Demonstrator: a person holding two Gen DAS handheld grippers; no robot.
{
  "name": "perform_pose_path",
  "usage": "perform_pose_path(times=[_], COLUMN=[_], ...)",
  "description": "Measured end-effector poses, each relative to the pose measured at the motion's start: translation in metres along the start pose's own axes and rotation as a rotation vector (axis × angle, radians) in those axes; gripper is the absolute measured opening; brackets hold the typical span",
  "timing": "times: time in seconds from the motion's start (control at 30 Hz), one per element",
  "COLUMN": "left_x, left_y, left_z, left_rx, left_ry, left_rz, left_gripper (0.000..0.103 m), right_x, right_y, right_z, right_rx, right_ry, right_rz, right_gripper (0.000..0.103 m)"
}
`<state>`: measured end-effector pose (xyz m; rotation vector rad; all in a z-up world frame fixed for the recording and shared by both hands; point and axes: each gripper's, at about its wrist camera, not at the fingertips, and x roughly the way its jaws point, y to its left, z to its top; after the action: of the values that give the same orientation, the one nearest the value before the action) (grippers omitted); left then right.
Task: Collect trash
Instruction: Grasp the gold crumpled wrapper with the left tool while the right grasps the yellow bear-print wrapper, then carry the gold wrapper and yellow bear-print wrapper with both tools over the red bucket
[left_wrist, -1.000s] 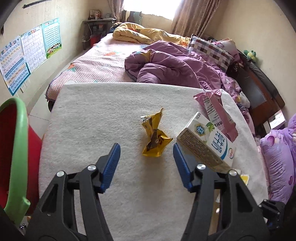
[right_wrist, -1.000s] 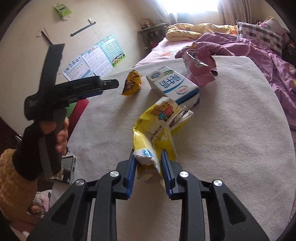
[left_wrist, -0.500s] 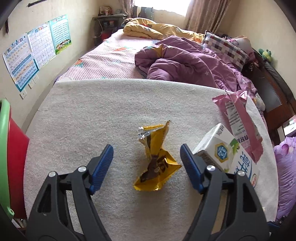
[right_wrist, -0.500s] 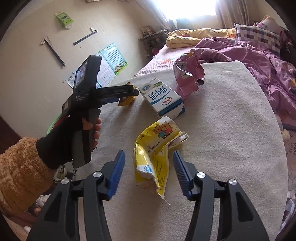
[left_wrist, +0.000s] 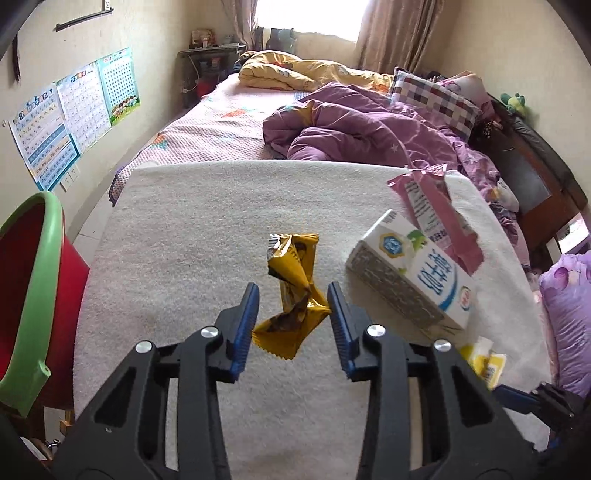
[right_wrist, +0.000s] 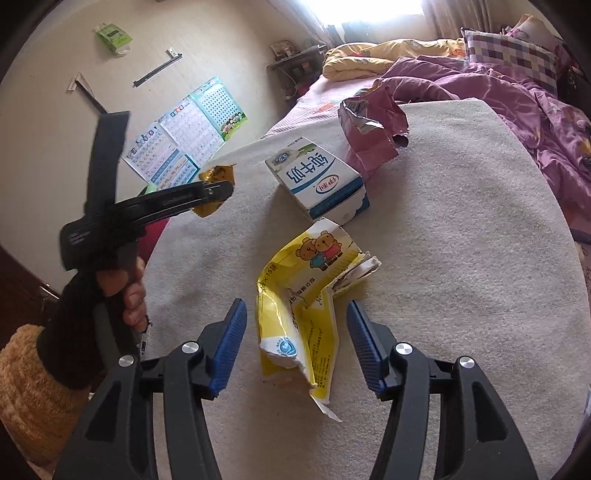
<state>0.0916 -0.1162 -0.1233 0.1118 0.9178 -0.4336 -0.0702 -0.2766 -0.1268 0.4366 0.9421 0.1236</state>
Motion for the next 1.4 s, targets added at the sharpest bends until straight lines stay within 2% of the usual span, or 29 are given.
perform_pose_path(times=[0.13, 0.2, 0.33, 0.37, 0.4, 0.43, 0.63, 0.93, 1.17, 1.4], left_x=[-0.033, -0.045, -0.057, -0.059, -0.061, -0.061, -0.068, -0.074, -0.087, -0.106], left_y=[-0.008, -0.009, -0.009, -0.010, -0.011, -0.011, -0.006, 0.010, 0.044, 0.094], left_z=[-0.009, -0.016, -0.027, -0.030, -0.032, -0.034, -0.041, -0.052, -0.054, -0.050], left_rx=[0.010, -0.009, -0.045, -0.047, -0.041, -0.033, -0.024, -0.006, -0.002, -0.009], left_ry=[-0.054, -0.067, -0.056, -0.051, -0.051, -0.053, -0.062, -0.057, -0.072, -0.115], left_rz=[-0.028, -0.045, -0.071, -0.077, -0.078, -0.074, -0.096, -0.144, -0.146, -0.095], left_gripper=[0.037, 0.037, 0.037, 0.037, 0.037, 0.037, 0.037, 0.037, 0.037, 0.037], right_x=[0.006, 0.008, 0.013, 0.014, 0.015, 0.015, 0.009, 0.010, 0.017, 0.030], right_y=[0.005, 0.010, 0.016, 0.017, 0.018, 0.019, 0.036, 0.064, 0.092, 0.131], right_z=[0.000, -0.001, -0.003, -0.003, -0.003, -0.003, 0.000, -0.002, -0.001, -0.001], right_rx=[-0.002, -0.006, -0.014, -0.015, -0.014, -0.014, -0.024, -0.024, -0.031, -0.045], right_ry=[0.008, 0.011, 0.013, 0.011, 0.007, 0.004, -0.060, -0.083, -0.096, -0.101], right_rz=[-0.005, -0.009, -0.025, -0.035, -0.047, -0.055, -0.051, -0.064, -0.073, -0.070], right_gripper=[0.055, 0.059, 0.061, 0.056, 0.045, 0.041, 0.039, 0.039, 0.039, 0.039])
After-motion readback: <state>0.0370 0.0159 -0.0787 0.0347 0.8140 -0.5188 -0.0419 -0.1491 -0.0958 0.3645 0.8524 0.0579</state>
